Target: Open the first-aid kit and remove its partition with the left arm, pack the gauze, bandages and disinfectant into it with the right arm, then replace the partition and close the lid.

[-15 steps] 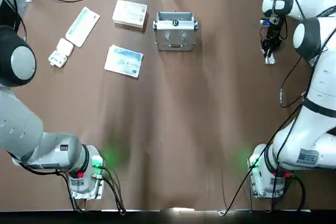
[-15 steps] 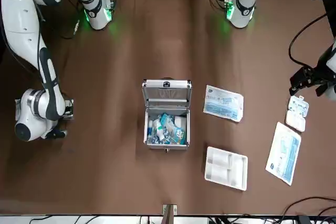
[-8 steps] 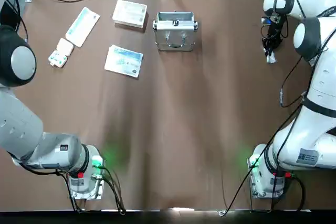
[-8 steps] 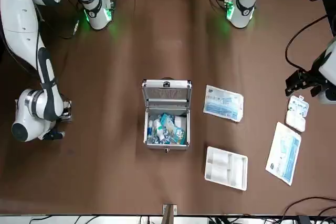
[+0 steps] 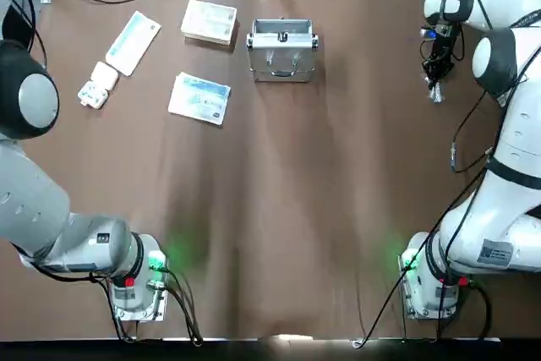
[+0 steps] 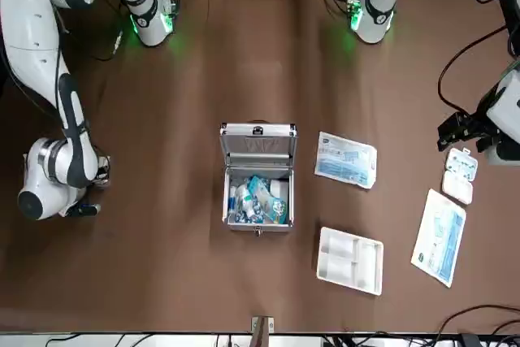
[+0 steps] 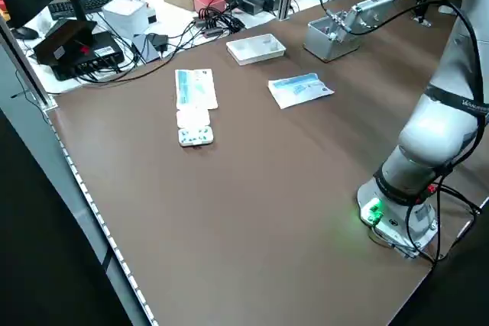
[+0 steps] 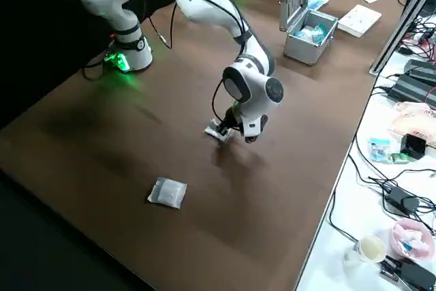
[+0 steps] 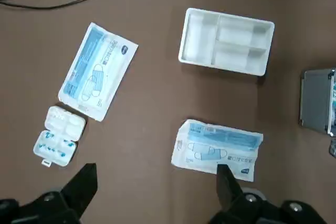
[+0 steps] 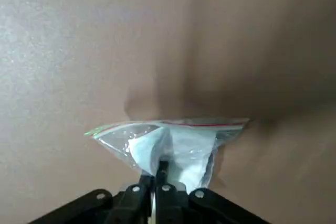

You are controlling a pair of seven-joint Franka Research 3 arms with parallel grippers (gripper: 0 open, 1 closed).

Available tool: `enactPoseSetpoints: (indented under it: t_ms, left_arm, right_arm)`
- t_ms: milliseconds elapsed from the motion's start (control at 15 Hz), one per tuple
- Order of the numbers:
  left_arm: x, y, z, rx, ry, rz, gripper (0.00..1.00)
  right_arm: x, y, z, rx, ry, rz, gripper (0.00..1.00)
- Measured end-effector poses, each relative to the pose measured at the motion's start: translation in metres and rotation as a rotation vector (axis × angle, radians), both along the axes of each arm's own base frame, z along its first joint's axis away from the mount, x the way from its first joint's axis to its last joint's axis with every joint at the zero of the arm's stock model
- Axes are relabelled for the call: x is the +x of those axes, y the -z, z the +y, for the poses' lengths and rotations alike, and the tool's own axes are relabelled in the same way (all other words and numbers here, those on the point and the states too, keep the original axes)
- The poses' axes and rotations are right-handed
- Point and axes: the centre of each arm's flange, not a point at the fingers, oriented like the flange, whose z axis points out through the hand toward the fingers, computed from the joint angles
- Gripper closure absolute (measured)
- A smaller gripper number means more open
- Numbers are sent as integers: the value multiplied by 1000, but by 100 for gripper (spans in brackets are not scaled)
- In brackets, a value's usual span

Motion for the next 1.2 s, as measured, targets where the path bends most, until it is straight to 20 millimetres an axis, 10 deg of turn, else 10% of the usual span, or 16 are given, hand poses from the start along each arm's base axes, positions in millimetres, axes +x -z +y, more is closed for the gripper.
enactPoseSetpoints:
  t_ms: [733, 1200]
  left_arm:
    - [9, 6, -3, -5, 4, -28, 0]
    - [8, 5, -4, -5, 6, -30, 0]
  right_arm:
    - [23, -51, 55, 101, 66, 35, 96]
    - [50, -194, 263, 291, 354, -66, 96]
